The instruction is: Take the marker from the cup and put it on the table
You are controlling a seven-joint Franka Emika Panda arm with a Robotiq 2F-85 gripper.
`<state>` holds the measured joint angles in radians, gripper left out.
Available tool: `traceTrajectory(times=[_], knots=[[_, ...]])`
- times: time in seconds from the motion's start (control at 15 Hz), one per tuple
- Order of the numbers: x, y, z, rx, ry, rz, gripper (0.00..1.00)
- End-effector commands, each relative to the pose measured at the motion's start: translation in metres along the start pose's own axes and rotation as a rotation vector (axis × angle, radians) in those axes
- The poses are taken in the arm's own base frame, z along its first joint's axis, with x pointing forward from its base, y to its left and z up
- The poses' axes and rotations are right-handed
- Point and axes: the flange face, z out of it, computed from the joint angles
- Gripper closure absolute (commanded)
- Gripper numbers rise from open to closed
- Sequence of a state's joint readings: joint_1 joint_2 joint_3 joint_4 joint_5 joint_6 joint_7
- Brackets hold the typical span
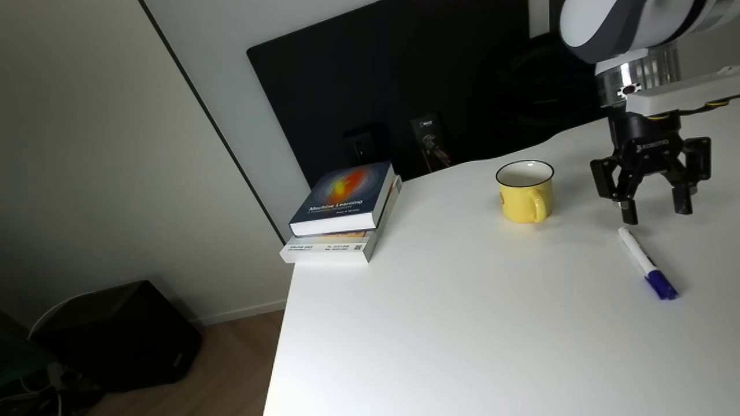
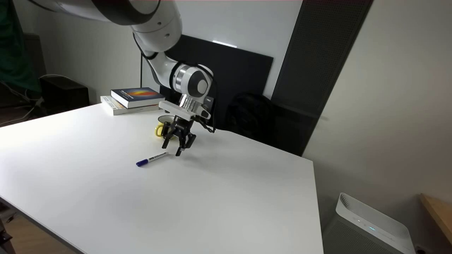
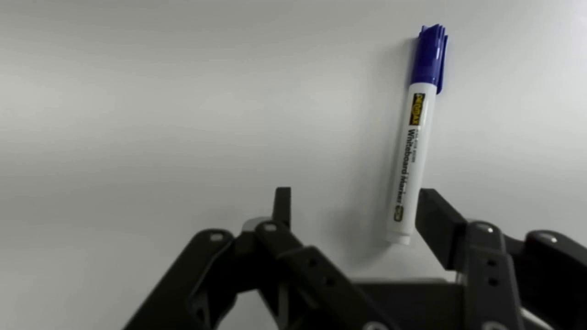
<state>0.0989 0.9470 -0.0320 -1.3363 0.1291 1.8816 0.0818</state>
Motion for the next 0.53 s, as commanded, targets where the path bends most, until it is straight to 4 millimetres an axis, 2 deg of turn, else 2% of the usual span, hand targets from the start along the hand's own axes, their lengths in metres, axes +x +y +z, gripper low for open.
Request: traceTrajectory(times=[0.0, 0.4, 0.47], knots=[[-0.027, -0.014, -0.025, -0.024, 0.079, -0.014, 0.00], [-0.052, -0.030, -0.039, -0.045, 0.202, -0.059, 0.00], [-0.033, -0.030, -0.034, -0.034, 0.177, -0.070, 0.00]])
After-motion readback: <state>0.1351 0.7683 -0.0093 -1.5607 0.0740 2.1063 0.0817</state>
